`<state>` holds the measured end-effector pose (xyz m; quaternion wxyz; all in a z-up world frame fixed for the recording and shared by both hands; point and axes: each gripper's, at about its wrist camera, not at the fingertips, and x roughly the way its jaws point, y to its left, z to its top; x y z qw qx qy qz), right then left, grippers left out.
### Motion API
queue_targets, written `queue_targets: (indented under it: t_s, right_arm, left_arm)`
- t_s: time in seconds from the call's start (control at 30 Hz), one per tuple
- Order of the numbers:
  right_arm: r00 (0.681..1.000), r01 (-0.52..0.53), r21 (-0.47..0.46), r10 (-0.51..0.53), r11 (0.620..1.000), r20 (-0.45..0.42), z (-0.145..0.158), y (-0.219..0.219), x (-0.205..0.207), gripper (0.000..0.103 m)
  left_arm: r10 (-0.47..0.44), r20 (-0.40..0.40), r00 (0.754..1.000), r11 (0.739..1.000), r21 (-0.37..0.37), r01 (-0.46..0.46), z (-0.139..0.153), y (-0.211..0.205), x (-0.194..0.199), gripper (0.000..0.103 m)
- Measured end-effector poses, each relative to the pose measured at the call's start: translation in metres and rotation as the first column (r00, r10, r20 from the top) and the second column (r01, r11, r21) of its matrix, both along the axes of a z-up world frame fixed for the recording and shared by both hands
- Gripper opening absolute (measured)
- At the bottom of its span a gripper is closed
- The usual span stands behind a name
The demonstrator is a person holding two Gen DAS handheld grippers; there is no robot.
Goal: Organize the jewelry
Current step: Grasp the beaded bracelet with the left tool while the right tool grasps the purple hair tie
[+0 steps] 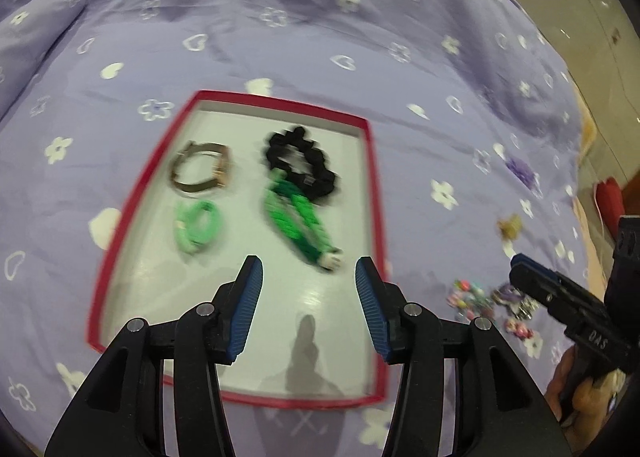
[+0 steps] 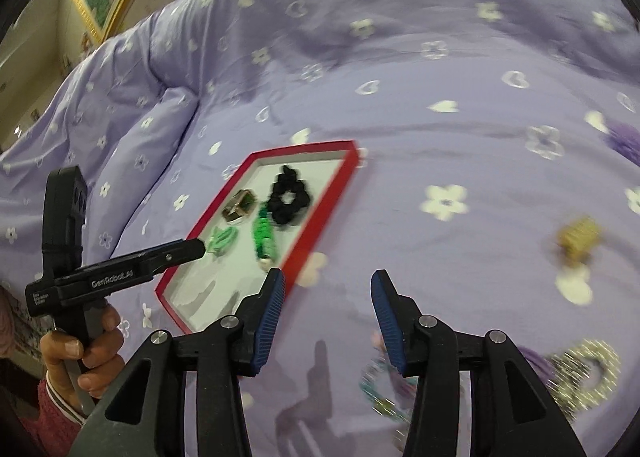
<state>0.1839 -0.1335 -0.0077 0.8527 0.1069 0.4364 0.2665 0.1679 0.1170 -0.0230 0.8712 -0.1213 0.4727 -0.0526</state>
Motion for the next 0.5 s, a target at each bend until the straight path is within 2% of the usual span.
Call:
queue_targets:
  t_s: [0.07,0.3,0.5]
  right_arm:
    - [0.999,0.034,-0.006,-0.034,0.999,0.004,0.001,-0.020,-0.007,0.051]
    - [0.988,0.151,-0.033,-0.151,0.988,-0.004,-0.005,-0.085,-0.025,0.051]
    - [0.977,0.211,-0.039,-0.212,0.977,-0.023,-0.015,-0.123,-0.039,0.051]
  left_arm:
    - [-0.026,-0.001,1.000,1.000,0.002,0.026,0.001,-0.013,-0.003,0.047]
    - [-0.115,-0.004,0.993,0.993,0.012,0.115,0.001,-0.059,-0.008,0.047]
    - [-0.178,-0.024,0.984,0.984,0.016,0.178,-0.005,-0.090,-0.011,0.047]
